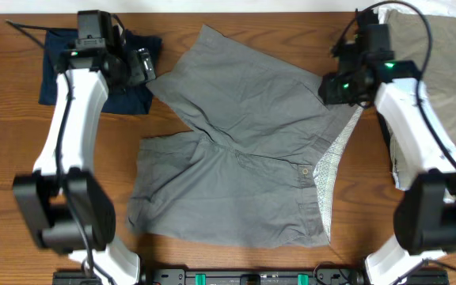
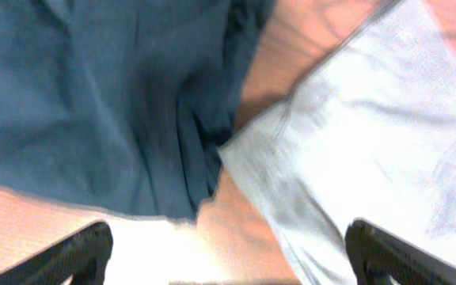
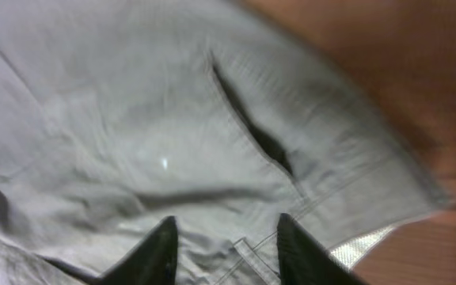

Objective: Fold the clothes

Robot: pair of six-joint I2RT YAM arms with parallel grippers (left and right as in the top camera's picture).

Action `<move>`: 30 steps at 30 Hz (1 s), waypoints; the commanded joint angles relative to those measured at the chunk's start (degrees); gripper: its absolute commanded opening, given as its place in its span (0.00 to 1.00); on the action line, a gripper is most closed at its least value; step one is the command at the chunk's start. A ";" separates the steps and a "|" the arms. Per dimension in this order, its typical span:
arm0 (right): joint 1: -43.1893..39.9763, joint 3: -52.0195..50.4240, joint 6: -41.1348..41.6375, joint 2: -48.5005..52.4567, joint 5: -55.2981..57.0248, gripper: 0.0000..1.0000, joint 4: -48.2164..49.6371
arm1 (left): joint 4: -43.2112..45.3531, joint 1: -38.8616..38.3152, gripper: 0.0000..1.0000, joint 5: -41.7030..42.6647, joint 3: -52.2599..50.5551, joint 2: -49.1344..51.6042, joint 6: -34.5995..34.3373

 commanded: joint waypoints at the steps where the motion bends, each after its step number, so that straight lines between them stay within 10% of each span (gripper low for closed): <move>1: 2.16 -0.07 1.51 4.50 2.16 0.33 -1.60 | -4.57 -0.42 0.95 -0.48 0.52 -4.39 0.37; 13: 5.51 -0.09 2.60 11.52 9.40 0.71 -4.07 | -15.80 -0.57 0.95 -2.49 0.28 -4.96 0.39; 30: 5.05 -0.09 3.78 19.39 19.08 0.98 6.05 | -14.23 -1.42 0.95 -3.04 -0.33 -4.90 5.20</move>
